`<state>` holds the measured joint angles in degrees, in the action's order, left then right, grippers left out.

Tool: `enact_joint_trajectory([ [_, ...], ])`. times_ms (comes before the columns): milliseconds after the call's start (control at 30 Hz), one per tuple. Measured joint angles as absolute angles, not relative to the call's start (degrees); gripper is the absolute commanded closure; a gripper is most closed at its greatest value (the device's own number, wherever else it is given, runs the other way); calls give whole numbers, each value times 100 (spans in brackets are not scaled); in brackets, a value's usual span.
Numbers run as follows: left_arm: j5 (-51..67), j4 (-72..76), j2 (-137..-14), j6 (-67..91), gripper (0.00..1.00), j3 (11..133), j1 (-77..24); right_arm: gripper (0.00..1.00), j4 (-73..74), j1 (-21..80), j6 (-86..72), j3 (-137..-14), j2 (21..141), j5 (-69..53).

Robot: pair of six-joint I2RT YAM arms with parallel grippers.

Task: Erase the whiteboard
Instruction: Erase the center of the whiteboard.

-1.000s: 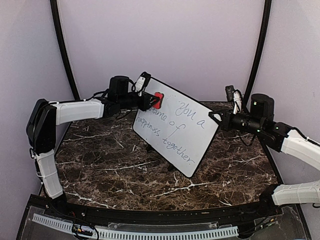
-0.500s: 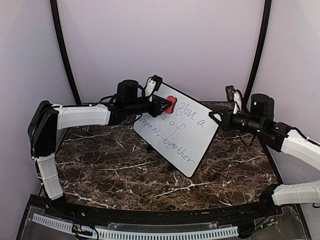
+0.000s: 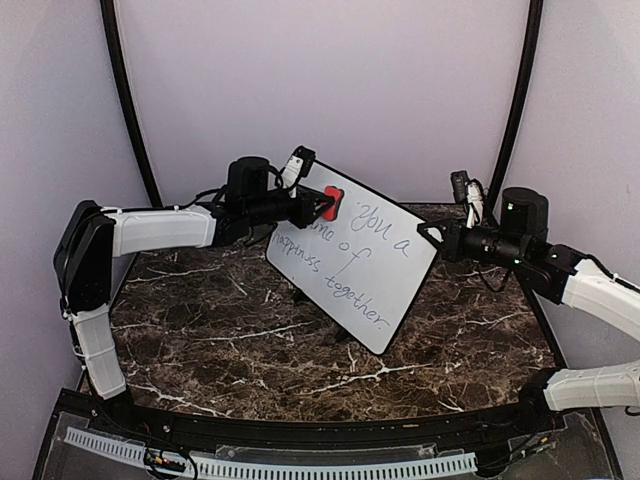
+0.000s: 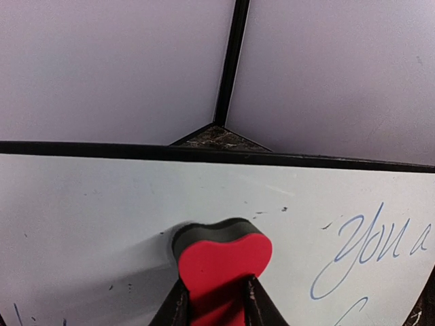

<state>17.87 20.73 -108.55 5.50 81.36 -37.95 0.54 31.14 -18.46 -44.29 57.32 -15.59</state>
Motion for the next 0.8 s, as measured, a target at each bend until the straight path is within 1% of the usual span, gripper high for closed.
enact_joint_trajectory([
  [167, 1667, 1984, -10855, 495, 74, 8250, -3636, 100, 47, 3116, -1833, -4429, 5734, -1575],
  [367, 1662, 1874, -10864, 493, 74, 8366, -3684, 100, 45, 3116, -1833, -4429, 5736, -1581],
  [800, 1662, 1874, -10873, 458, 75, 8527, -4394, 100, 45, 3116, -1828, -4429, 5736, -1597],
])
